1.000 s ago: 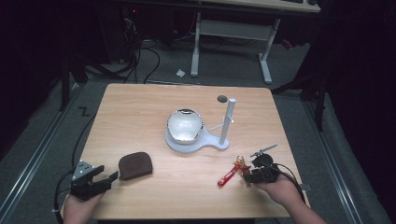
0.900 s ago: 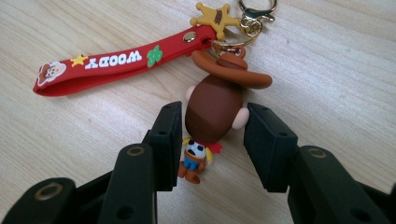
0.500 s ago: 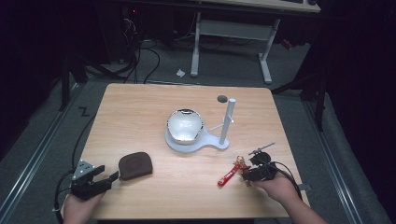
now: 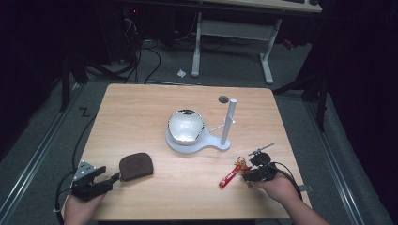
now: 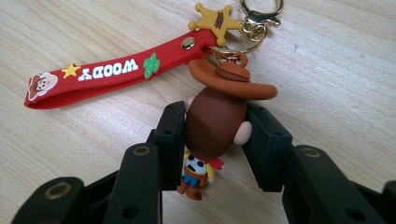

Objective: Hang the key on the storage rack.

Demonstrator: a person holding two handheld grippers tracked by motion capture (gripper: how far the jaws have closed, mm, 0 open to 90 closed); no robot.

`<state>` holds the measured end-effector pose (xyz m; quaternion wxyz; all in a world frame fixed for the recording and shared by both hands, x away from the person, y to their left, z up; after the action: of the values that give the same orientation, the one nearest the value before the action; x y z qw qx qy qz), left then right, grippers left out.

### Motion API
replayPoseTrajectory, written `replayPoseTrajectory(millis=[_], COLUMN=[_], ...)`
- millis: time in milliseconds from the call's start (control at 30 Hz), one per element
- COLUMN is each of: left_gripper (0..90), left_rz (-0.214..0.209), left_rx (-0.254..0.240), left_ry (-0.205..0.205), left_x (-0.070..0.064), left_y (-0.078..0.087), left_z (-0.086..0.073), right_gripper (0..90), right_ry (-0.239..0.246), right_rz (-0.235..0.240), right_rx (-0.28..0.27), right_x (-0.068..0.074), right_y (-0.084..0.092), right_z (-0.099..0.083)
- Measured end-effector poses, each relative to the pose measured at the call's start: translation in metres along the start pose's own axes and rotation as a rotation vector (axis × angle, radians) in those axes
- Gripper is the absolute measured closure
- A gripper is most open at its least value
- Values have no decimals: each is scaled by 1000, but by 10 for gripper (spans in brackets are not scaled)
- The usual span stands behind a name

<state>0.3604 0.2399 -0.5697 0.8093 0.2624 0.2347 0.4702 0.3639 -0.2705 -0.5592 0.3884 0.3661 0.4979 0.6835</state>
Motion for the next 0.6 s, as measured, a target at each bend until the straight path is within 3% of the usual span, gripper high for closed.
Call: replayPoseTrajectory(millis=[233, 600], left_gripper=[348, 348], left_rz=[0, 2], left_rx=[2, 4], left_ry=[0, 5], left_x=[0, 0], left_y=[-1, -1], left_z=[0, -1], right_gripper=[620, 616], right_ry=[36, 30], right_rz=[-13, -16], right_rx=[-3, 3], right_x=[2, 3], right_y=[5, 5], right_z=[2, 0])
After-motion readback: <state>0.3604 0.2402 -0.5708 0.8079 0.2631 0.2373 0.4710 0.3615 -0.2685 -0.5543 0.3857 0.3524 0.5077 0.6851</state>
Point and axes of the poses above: each handheld gripper's, and its own axes: y roughly backward along the jaws, z roughly out of its top, x roughly to its left, the point moved 7 cm from there along -y, roughly forward along the jaws, and after that the axes turned 4 degrees about x, right-handed, at the moved point
